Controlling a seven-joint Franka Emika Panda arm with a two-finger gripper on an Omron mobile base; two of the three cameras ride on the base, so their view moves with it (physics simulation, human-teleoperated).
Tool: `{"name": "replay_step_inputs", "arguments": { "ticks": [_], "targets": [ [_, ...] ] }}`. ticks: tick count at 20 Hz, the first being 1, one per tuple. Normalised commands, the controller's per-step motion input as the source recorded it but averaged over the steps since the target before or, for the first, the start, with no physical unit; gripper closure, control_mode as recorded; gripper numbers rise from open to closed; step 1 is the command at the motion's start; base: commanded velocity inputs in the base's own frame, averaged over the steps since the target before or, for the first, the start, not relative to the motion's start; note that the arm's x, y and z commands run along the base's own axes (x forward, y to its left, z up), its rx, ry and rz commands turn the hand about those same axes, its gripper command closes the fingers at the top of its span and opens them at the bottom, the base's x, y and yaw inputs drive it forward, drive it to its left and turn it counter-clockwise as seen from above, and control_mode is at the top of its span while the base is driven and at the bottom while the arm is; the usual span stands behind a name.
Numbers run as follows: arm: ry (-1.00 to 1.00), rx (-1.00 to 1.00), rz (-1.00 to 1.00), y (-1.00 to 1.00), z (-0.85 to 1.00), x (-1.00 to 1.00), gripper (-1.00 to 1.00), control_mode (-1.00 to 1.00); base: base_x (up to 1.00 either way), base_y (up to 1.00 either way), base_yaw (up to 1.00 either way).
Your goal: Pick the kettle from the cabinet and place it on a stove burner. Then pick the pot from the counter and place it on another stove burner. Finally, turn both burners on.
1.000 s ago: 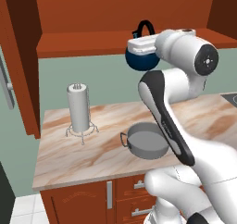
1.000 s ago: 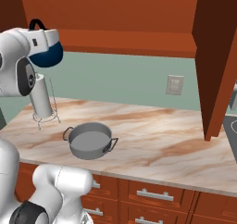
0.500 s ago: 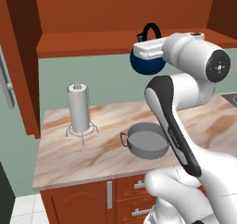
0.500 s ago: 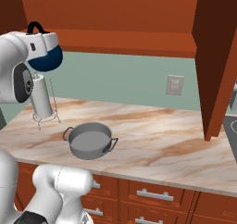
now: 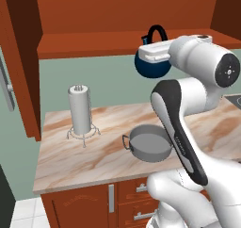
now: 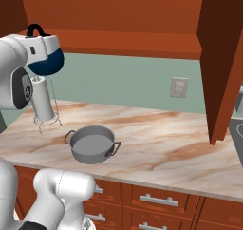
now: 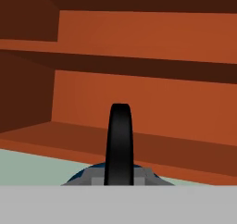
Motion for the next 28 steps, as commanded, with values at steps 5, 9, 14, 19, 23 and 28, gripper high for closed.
{"name": "replay_step_inputs", "arguments": {
  "ticks": [5,9,14,19,23,28],
  "targets": [
    [0.0,0.01,0.0,-0.04,0.0,-0.04,1.0,-1.0,0.0,0.0,0.0],
    [0.0,0.0,-0.01,0.0,0.0,0.0,1.0,-1.0,0.0,0.0,0.0],
    [-0.02,0.0,0.0,0.0,0.0,-0.01,1.0,-1.0,0.0,0.0,0.0],
    [-0.15,0.0,-0.07,-0.11,0.0,-0.52,1.0,-1.0,0.0,0.0,0.0],
    [-0.02,0.0,-0.06,-0.01,0.0,-0.26,1.0,-1.0,0.0,0.0,0.0],
    [-0.01,0.0,-0.01,0.0,0.0,-0.01,1.0,-1.0,0.0,0.0,0.0]
  ]
}}
